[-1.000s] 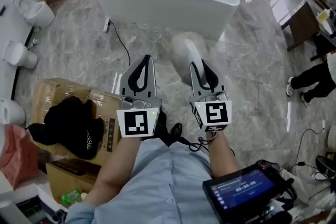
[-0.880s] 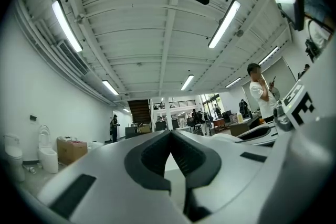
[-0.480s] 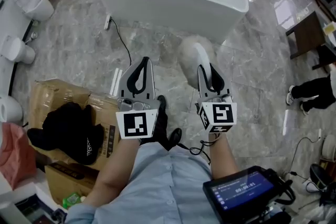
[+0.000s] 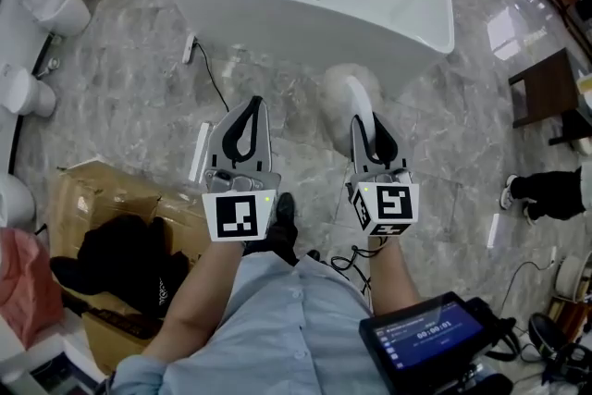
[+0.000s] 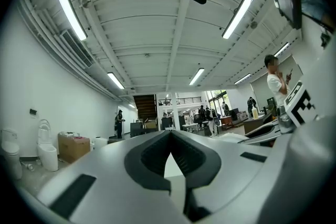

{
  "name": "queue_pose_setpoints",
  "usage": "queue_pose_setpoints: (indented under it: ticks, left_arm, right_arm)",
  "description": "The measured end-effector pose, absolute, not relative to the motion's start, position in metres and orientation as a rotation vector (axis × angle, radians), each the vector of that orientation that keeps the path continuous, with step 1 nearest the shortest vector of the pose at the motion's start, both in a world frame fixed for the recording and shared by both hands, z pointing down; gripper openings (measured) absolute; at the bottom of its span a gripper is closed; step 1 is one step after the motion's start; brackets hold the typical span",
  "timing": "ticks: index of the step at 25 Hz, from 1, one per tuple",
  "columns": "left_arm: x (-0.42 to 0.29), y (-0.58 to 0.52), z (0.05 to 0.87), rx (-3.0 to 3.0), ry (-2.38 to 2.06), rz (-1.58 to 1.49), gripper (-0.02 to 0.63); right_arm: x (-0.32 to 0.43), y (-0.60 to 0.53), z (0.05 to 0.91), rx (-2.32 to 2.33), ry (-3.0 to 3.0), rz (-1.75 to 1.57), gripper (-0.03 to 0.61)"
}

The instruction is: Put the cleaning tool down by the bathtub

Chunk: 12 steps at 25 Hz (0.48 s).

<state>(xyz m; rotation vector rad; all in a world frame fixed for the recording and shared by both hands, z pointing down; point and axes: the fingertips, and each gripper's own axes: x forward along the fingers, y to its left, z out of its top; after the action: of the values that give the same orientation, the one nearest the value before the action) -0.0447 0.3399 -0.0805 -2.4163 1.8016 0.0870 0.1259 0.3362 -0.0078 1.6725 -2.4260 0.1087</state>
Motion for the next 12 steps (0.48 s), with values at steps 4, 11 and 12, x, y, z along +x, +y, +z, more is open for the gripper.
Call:
queue_pose_setpoints:
  ticks: [4, 11, 12]
  left_arm:
    - [-0.058, 0.300, -0.094, -2.400, 1.779, 0.100, 0.015]
    - [-0.068, 0.255, -0.105, -2.397, 1.743, 0.133, 0.015]
    - [-0.068, 0.252, -0.104, -2.399, 1.737, 0.131, 0.015]
  right_arm:
    - [0.115, 0.294, -0.026, 1.692, -2.431, 0.065, 0.106]
    - [0.109, 0.251, -0.044, 1.743, -2.425, 0.011, 0.106]
    - [0.109, 0.248, -0.044, 1.750, -2.423, 0.008, 0.106]
